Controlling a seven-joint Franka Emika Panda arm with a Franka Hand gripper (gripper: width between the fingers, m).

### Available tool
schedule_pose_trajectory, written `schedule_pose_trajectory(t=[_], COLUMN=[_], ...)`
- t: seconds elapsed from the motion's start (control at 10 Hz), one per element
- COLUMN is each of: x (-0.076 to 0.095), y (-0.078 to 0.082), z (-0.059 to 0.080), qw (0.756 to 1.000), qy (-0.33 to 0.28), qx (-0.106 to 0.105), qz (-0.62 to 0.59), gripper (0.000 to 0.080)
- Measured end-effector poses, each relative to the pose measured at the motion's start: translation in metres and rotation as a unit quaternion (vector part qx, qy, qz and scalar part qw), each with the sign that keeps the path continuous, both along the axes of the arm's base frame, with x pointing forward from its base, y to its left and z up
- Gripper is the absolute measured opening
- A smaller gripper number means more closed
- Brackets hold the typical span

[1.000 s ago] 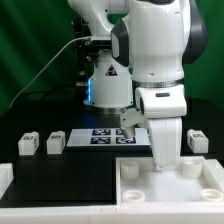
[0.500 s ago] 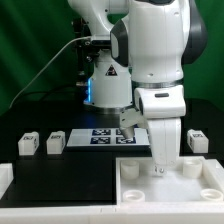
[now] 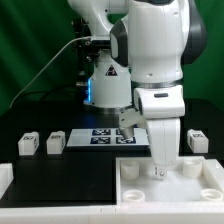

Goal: Assemble one leg

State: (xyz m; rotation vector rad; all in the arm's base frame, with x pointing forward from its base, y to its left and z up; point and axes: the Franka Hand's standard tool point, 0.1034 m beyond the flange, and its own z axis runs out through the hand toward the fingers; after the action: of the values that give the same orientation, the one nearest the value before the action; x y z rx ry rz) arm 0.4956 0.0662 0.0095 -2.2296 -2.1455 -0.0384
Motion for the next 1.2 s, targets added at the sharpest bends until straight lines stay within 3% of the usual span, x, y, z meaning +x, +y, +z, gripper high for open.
schedule_pose_trajectory(t=[0.4,0.8,0.9,1.1,1.2], x=[0.000,-0.018,-0.024,-0.033,-0.034], y=[-0.001,0.017,0.031,0.064,0.075], z=[0.001,0.046,0.055,0.060,0.061], qw=[1.000,0.994,0.982,0.942,0.906], qy=[-0.001,-0.012,-0.008,0.002,0.014], qx=[0.000,-0.006,-0.005,0.002,0.006], qz=[-0.001,-0.106,-0.188,-0.337,-0.423], gripper=[0.0649,0.0649,0.0649,0.0649,0.0649])
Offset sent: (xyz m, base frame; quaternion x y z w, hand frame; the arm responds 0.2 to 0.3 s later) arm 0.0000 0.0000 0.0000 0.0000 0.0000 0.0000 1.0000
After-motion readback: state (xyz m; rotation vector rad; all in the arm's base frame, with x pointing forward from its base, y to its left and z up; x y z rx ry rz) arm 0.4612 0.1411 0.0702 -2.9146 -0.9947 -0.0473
